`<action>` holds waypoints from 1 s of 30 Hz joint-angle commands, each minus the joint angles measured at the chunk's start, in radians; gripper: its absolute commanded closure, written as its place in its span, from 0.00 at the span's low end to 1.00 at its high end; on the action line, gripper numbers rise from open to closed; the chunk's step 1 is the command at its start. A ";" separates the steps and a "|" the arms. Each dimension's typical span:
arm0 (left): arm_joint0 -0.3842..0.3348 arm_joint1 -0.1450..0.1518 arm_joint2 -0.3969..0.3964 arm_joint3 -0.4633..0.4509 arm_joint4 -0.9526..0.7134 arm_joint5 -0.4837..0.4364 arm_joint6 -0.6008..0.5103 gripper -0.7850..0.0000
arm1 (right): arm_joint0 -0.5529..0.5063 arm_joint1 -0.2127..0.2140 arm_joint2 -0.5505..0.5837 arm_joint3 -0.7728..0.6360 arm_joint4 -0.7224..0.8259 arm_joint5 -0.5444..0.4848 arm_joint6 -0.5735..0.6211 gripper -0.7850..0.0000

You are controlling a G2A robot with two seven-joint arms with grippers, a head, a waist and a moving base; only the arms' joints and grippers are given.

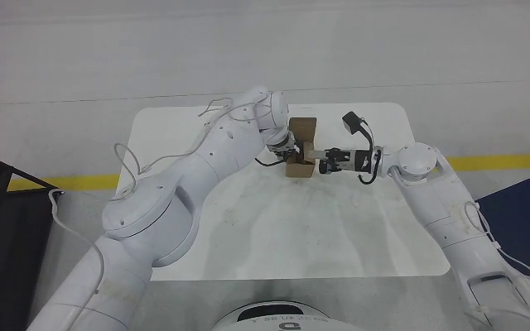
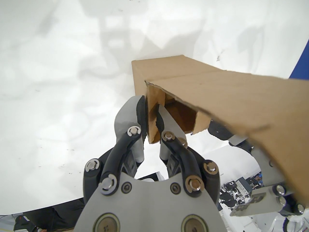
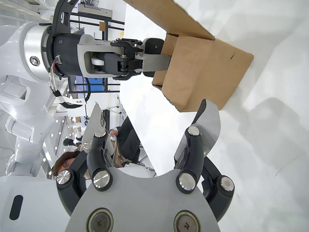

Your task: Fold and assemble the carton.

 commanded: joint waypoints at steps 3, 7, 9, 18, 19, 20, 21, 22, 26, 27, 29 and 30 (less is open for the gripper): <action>-0.003 -0.008 -0.002 0.009 0.016 0.007 0.003 1.00 | 0.001 -0.001 -0.002 0.000 -0.003 -0.010 0.004 0.13; -0.003 -0.015 0.000 0.015 0.040 0.025 0.007 1.00 | -0.001 0.000 -0.006 -0.009 -0.026 -0.026 0.003 0.13; -0.002 -0.018 -0.001 0.016 0.048 0.029 0.009 1.00 | -0.003 0.001 -0.007 -0.019 -0.044 -0.042 -0.003 0.11; 0.002 -0.009 -0.050 0.028 0.027 0.003 0.022 0.00 | -0.029 0.008 0.000 -0.069 -0.134 -0.091 -0.046 0.06; 0.003 -0.003 -0.064 0.034 0.014 -0.014 0.017 0.00 | -0.033 0.009 0.001 -0.080 -0.150 -0.090 -0.055 0.04; 0.003 0.004 -0.076 0.043 0.007 -0.030 0.015 0.00 | -0.039 0.009 0.002 -0.090 -0.152 -0.094 -0.063 0.02; 0.004 0.012 -0.087 0.053 0.003 -0.041 0.015 0.00 | -0.044 0.010 0.005 -0.097 -0.154 -0.098 -0.069 0.02; 0.006 0.020 -0.099 0.063 -0.002 -0.051 0.016 0.00 | -0.049 0.011 0.008 -0.103 -0.160 -0.101 -0.072 0.02; 0.018 0.059 -0.147 0.116 -0.021 -0.076 0.024 0.00 | -0.065 0.015 0.022 -0.124 -0.180 -0.093 -0.097 0.03; 0.022 0.068 -0.156 0.132 -0.023 -0.078 0.024 0.00 | -0.067 0.016 0.027 -0.132 -0.188 -0.084 -0.107 0.03; 0.024 0.084 -0.174 0.148 -0.026 -0.085 0.028 0.00 | -0.076 0.017 0.032 -0.147 -0.197 -0.069 -0.127 0.08; 0.026 0.092 -0.185 0.152 -0.033 -0.093 0.032 0.00 | -0.079 0.018 0.036 -0.153 -0.209 -0.061 -0.141 0.10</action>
